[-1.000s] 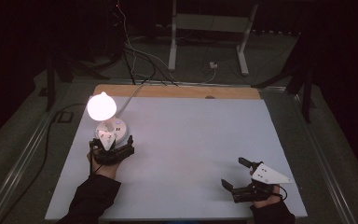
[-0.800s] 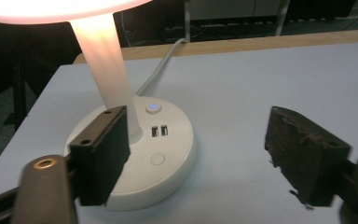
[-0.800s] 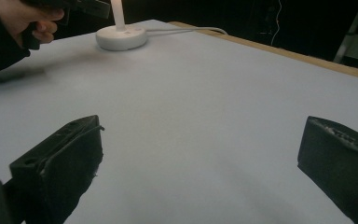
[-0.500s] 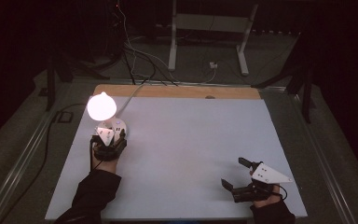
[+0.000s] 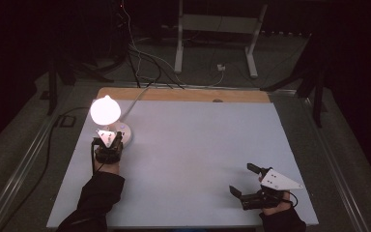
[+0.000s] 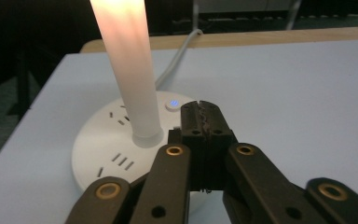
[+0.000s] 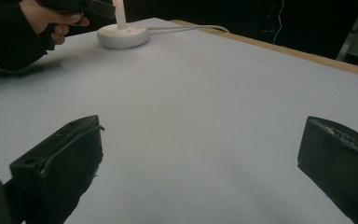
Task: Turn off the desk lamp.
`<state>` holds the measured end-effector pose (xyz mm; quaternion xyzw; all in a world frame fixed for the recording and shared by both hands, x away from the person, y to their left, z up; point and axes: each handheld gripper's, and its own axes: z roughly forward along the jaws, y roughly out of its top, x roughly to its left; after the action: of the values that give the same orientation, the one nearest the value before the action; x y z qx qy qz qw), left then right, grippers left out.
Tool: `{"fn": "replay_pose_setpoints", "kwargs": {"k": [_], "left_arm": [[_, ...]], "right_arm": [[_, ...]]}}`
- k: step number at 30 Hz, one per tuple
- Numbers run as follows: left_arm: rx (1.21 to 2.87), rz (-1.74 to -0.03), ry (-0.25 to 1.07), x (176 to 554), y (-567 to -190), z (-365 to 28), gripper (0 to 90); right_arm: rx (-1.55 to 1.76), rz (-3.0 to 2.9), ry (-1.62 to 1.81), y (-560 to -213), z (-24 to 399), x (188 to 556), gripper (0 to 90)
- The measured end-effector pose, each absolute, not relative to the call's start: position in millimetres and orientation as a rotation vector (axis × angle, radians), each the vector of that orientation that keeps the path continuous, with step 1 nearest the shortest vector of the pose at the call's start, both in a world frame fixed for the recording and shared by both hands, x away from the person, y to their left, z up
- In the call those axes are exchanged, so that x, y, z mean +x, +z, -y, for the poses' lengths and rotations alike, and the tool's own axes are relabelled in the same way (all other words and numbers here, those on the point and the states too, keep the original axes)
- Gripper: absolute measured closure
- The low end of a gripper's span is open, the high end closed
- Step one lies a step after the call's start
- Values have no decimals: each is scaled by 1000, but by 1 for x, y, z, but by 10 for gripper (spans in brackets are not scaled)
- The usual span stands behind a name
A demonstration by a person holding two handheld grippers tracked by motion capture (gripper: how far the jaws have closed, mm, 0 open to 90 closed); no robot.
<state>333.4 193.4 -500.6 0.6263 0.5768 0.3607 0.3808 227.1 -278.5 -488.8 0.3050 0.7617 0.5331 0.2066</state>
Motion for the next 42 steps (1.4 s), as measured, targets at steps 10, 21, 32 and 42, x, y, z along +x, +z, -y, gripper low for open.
{"fn": "replay_pose_setpoints", "kwargs": {"k": [10,21,32,42], "left_arm": [[1617,-1472,888,338,-507,-203,900],[1630,-1496,871,342,-514,-207,900],[1675,-1497,848,345,-520,-207,900],[1682,-1489,862,345,-522,-207,900]], "right_arm": [[852,-2124,1486,-489,279,227,0],[853,-2126,1485,-489,279,227,0],[854,-2126,1487,-489,279,227,0],[852,-2127,1486,-489,279,227,0]]}}
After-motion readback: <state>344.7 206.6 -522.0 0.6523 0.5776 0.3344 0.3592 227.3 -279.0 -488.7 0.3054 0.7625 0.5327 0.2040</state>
